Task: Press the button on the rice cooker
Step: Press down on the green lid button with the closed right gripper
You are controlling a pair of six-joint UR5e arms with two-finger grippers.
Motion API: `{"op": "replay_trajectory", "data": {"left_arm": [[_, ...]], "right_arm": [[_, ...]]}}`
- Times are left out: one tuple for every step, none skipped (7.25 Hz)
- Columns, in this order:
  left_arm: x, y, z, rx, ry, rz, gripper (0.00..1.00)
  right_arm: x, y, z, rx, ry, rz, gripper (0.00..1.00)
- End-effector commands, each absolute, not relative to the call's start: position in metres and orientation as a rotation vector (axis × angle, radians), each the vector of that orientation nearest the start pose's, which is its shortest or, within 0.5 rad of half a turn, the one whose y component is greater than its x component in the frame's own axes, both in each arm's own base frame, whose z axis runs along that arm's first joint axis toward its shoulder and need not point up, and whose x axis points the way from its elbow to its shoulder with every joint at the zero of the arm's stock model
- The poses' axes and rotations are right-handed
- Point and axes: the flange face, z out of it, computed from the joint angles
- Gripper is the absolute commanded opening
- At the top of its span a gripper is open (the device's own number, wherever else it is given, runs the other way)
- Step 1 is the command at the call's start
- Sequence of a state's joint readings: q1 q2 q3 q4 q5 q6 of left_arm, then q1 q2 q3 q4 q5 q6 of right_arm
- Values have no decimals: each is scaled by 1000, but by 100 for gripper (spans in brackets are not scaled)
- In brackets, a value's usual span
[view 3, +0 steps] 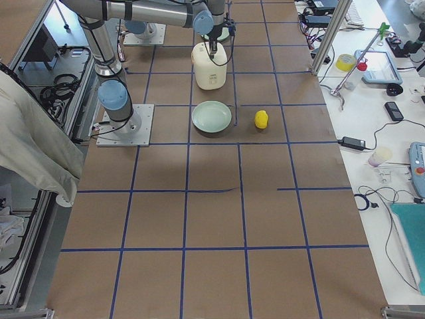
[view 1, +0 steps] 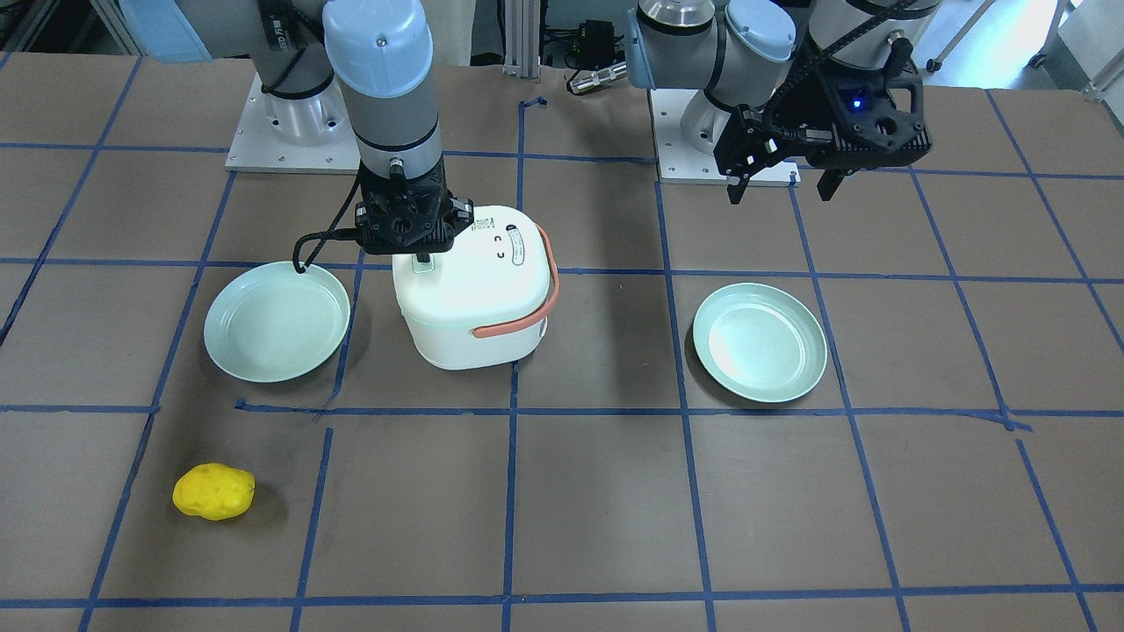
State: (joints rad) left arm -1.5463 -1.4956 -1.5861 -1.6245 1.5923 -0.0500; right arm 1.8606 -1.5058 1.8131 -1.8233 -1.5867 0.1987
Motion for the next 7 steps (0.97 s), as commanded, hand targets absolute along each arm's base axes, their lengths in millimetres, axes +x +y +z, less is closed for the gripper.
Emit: {"op": "replay_trajectory", "data": {"left_arm": [[-120,-463,511,-115,3118,-10,100],[-120,-463,511,-115,3118,-10,100],[-120,-463,511,-117,3118,-10,100],[-120,-463,511,-115,3118,-10,100],[-120,-463,511,-115,3118,-10,100],[-120,-463,511,-117,3118,-10,100],[-120,-463,511,-115,3118,-10,100]], "right_arm": [[268,-438,362,-151,3166,61,2],[267,-438,360,-152,3176,65,2],[267,-439,359,-160,3176,70,2],[267,-438,360,-155,3176,68,3],[267,-438,360,-155,3175,68,3],[267,-438,360,-154,3173,69,4],[267,-438,359,-152,3172,72,5]]}}
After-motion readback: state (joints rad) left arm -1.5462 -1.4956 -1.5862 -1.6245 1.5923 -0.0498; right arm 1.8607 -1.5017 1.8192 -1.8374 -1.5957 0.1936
